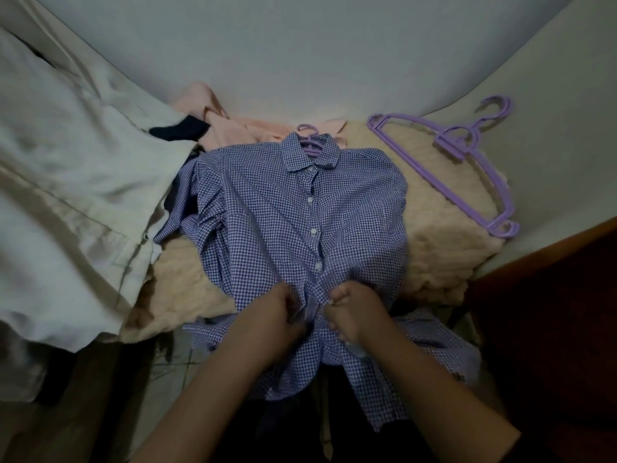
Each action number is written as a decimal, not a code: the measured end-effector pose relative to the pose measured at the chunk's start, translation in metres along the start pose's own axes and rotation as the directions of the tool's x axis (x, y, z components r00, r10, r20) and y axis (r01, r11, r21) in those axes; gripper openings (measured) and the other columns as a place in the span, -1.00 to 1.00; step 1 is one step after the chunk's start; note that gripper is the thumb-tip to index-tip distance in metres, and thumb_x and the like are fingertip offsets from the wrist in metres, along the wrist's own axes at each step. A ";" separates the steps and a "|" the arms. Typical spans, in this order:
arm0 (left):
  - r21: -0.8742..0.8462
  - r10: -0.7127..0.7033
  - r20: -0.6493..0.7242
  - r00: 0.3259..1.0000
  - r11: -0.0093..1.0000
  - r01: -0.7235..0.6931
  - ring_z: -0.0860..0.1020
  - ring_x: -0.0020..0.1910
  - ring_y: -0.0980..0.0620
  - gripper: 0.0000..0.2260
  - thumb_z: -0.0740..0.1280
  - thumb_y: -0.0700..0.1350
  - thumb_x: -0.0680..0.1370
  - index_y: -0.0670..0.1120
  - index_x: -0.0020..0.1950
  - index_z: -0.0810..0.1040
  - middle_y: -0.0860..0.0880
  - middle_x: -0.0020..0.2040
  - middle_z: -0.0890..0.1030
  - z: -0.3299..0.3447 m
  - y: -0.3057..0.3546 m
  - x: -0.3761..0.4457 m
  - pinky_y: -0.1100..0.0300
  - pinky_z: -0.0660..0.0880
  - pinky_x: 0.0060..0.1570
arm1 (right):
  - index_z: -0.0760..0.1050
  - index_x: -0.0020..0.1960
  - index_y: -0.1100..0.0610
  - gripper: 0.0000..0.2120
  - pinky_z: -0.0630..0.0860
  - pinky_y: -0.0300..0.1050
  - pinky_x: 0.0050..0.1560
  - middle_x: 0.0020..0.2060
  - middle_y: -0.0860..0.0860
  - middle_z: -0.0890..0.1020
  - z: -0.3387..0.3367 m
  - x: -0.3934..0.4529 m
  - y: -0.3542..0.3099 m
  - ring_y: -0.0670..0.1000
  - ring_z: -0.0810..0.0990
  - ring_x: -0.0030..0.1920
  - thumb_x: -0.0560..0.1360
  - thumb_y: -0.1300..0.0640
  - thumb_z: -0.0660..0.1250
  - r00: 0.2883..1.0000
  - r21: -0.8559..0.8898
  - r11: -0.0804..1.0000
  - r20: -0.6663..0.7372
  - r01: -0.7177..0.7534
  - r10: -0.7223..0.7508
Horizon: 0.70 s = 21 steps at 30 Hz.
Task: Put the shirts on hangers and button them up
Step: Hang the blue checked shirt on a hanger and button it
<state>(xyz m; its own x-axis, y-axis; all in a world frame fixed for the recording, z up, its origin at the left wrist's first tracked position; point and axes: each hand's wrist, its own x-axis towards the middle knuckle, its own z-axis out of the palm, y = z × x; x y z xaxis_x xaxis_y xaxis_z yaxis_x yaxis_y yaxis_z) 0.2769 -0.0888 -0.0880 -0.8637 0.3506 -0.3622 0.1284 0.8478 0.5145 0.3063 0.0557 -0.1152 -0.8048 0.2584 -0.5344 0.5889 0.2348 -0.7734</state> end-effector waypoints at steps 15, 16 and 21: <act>0.277 0.060 -0.117 0.991 0.960 -0.026 0.52 0.02 -0.04 -0.69 0.38 0.12 0.46 -0.06 0.04 0.46 -0.02 0.04 0.50 0.032 -0.005 0.032 0.12 0.45 -0.05 | 0.55 -0.28 0.13 -0.83 0.54 -0.09 -0.12 -0.34 0.01 0.60 -0.008 0.018 0.017 0.03 0.57 -0.27 0.47 0.11 0.39 0.986 -0.237 0.965 -0.097 0.112 -0.138; 0.278 0.050 -0.110 0.993 0.961 -0.018 0.52 0.01 -0.04 -0.69 0.39 0.11 0.46 -0.06 0.01 0.43 -0.03 0.03 0.51 0.033 -0.008 0.034 0.11 0.45 -0.06 | 0.55 -0.26 0.17 -0.81 0.53 -0.09 -0.13 -0.33 0.03 0.61 -0.008 0.018 0.017 0.04 0.58 -0.25 0.48 0.11 0.37 0.985 -0.247 0.963 -0.101 0.109 -0.138; 0.269 0.067 -0.155 0.986 0.963 -0.022 0.54 0.01 -0.07 -0.79 0.30 0.00 0.52 -0.08 0.07 0.52 -0.05 0.05 0.53 0.034 -0.012 0.032 0.10 0.46 -0.03 | 0.42 -0.40 0.18 -0.70 0.45 -0.08 -0.24 -0.47 0.05 0.49 -0.008 0.017 0.016 0.07 0.51 -0.35 0.48 0.13 0.33 0.985 -0.272 0.956 -0.106 0.106 -0.139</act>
<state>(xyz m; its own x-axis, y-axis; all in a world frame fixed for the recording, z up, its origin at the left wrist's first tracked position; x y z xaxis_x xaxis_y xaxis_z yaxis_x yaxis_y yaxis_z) 0.2642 -0.0747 -0.1318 -0.9184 0.3401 -0.2020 0.2744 0.9155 0.2942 0.3027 0.0716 -0.1340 -0.8666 0.3210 -0.3821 0.4980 0.5072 -0.7034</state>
